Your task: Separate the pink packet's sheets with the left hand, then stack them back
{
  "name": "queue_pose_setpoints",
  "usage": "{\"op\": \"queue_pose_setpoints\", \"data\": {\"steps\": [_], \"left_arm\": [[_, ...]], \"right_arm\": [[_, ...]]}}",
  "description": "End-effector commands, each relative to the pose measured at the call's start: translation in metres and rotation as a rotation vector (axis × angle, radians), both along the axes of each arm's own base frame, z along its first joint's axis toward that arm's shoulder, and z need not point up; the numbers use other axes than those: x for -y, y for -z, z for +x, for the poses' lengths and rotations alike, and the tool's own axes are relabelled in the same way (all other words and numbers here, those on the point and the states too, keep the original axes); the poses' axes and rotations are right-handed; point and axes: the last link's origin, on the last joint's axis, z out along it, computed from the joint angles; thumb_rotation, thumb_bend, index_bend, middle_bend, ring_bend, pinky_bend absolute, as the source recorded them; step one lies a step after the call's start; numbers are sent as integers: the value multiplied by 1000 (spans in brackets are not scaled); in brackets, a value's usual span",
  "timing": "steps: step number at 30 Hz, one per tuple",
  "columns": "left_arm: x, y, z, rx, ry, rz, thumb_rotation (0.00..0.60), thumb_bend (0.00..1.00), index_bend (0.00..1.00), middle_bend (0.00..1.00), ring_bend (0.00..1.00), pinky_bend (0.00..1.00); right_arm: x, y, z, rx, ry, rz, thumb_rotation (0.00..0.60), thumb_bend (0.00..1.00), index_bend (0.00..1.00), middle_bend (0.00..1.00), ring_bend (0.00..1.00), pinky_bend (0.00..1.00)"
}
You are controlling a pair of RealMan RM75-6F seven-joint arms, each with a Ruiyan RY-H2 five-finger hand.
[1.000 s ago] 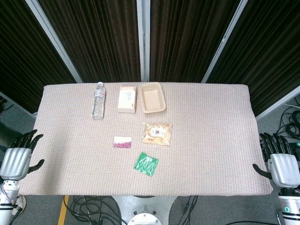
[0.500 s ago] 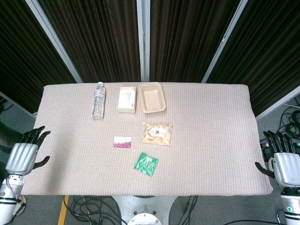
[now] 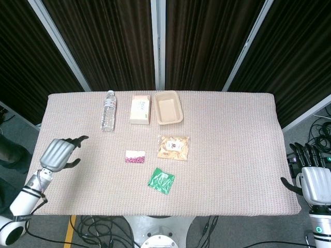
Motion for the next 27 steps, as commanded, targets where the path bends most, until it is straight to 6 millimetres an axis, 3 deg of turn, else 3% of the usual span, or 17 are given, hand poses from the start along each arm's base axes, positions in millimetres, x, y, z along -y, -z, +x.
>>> {"op": "queue_pose_setpoints", "data": {"steps": [1, 5, 14, 19, 27], "left_arm": [[-26, 25, 15, -17, 42, -77, 600, 393, 288, 679, 702, 827], [-42, 53, 27, -57, 80, -155, 600, 471, 295, 785, 793, 902], [-51, 107, 54, -134, 127, -323, 600, 491, 296, 845, 830, 923], [-52, 126, 65, -156, 125, -372, 600, 491, 295, 859, 837, 924], [-56, 148, 66, -204, 79, -414, 600, 492, 283, 869, 843, 926]], "right_arm": [[0, 0, 0, 0, 3, 2, 600, 54, 98, 91, 2, 0], [0, 1, -1, -2, 8, 9, 600, 52, 98, 92, 3, 0], [3, 5, -2, 5, 12, 22, 600, 54, 97, 92, 4, 0], [2, 5, -4, 5, 19, 24, 600, 52, 97, 93, 4, 0], [2, 6, -8, 11, 29, 25, 600, 52, 97, 92, 5, 0]]}}
